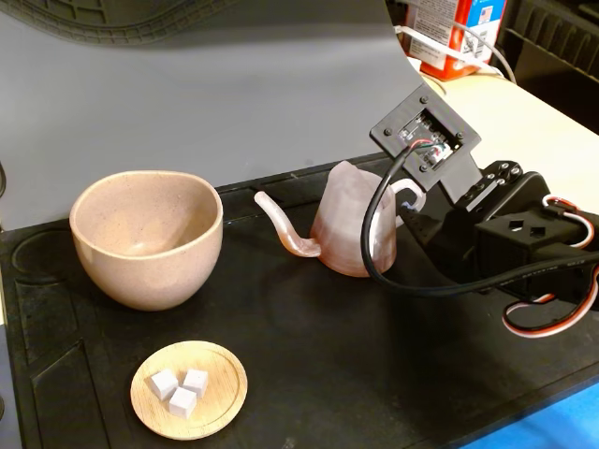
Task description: Pick up a kettle and pour liquid into a cup.
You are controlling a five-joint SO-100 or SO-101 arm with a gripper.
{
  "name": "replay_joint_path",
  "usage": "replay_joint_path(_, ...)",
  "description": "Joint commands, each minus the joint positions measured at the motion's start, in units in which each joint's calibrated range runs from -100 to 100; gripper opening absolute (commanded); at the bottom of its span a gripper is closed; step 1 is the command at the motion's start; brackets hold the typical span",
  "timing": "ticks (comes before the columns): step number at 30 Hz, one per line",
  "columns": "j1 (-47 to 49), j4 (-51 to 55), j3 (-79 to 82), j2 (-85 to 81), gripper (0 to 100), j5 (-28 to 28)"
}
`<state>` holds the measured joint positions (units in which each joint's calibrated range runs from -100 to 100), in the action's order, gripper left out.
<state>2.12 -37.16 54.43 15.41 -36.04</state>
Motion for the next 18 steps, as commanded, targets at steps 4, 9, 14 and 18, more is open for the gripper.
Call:
replay_joint_path(4,-0.4,-1.0,-2.0,3.3,19,0.2)
replay_joint_path(9,-0.5,-1.0,-6.1,4.0,19,0.2)
replay_joint_path(14,-2.5,-1.0,-6.7,4.0,19,0.3)
replay_joint_path(18,-2.2,-0.9,-7.4,4.1,19,0.3)
